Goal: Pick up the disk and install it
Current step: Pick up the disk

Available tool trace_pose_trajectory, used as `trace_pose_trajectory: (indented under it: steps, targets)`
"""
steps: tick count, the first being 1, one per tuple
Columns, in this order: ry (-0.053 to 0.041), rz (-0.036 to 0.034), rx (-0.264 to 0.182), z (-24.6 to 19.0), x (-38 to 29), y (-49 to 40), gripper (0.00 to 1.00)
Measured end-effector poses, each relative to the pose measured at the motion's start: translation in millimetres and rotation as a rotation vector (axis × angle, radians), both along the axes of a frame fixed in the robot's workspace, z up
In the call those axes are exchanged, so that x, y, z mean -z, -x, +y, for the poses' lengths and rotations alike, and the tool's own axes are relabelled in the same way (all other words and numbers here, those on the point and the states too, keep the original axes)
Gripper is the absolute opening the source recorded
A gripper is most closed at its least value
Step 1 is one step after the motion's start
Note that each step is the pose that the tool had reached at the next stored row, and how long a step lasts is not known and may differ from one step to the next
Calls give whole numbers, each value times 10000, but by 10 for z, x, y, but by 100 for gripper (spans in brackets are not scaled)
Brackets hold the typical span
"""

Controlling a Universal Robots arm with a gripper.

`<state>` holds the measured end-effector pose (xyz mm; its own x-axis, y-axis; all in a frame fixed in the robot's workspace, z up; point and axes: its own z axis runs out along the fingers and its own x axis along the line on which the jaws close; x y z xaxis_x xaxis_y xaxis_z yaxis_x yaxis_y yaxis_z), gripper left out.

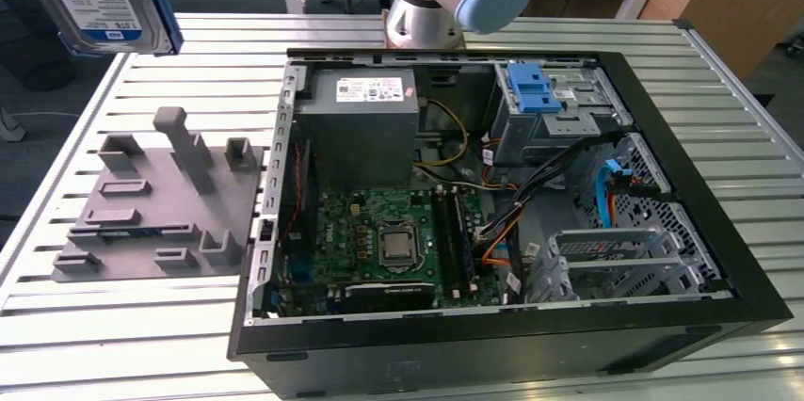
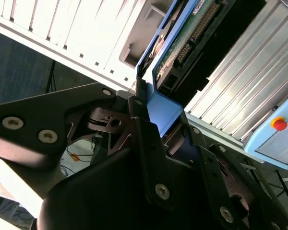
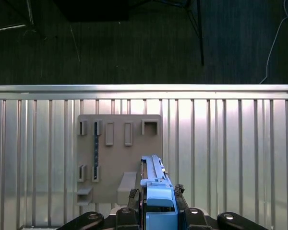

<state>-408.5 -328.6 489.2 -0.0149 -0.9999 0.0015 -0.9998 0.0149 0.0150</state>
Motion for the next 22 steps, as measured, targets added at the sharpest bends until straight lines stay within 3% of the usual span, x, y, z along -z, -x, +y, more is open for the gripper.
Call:
trace_pose_trajectory:
  steps: [22]
  targets:
    - [0,1,0,0,0,-64,37]
